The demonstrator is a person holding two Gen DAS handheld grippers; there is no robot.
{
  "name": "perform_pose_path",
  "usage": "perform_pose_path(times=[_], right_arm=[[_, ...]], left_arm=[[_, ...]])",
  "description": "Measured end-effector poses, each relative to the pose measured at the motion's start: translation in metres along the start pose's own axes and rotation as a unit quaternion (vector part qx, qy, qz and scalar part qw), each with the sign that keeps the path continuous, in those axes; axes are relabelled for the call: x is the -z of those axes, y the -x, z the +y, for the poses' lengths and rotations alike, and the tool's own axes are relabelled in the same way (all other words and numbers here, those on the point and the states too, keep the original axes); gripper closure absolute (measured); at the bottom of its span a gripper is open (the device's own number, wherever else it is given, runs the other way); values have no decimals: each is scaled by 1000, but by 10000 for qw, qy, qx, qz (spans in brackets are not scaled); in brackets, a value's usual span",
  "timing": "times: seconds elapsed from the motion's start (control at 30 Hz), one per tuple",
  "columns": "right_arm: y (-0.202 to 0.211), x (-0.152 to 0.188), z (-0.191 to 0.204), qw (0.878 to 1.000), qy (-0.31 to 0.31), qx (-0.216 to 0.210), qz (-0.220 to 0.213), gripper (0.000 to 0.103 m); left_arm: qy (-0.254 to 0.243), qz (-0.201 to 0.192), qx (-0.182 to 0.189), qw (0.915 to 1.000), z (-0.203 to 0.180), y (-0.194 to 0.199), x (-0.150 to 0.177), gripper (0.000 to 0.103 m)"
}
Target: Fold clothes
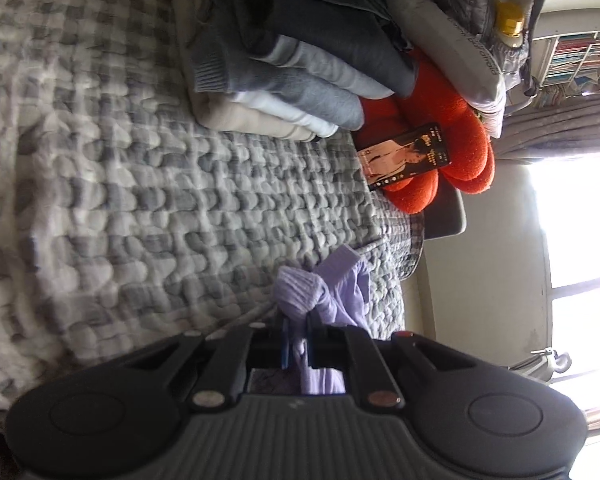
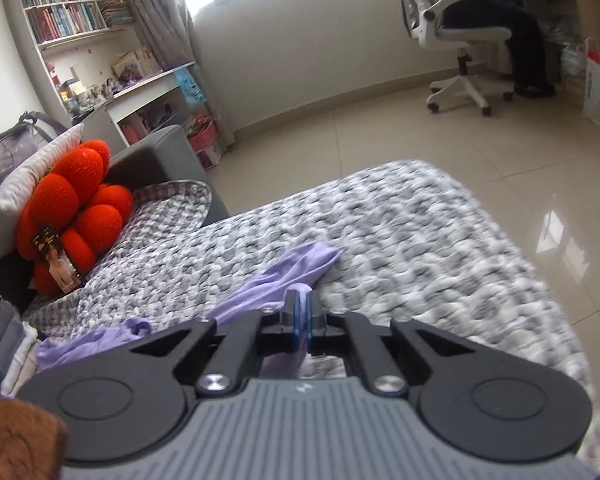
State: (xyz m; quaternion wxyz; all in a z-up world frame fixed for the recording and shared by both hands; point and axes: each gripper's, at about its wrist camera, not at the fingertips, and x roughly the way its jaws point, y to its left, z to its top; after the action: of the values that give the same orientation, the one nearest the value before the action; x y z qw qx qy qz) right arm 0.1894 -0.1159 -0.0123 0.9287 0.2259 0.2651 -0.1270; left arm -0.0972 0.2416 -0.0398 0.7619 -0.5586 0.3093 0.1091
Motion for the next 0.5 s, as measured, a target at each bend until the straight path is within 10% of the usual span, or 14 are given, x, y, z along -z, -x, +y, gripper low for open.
perform_pose_path(times=[0.33,0.5], right_arm=[[1,11,-21,9968,24,691,401,99],[-12,21,-26,9946,-8,715,748,96]], left_arm=[[-540,289,-889,9942,4,4,8,94],[-733,528,-1407,9859,7,-11,10,62]])
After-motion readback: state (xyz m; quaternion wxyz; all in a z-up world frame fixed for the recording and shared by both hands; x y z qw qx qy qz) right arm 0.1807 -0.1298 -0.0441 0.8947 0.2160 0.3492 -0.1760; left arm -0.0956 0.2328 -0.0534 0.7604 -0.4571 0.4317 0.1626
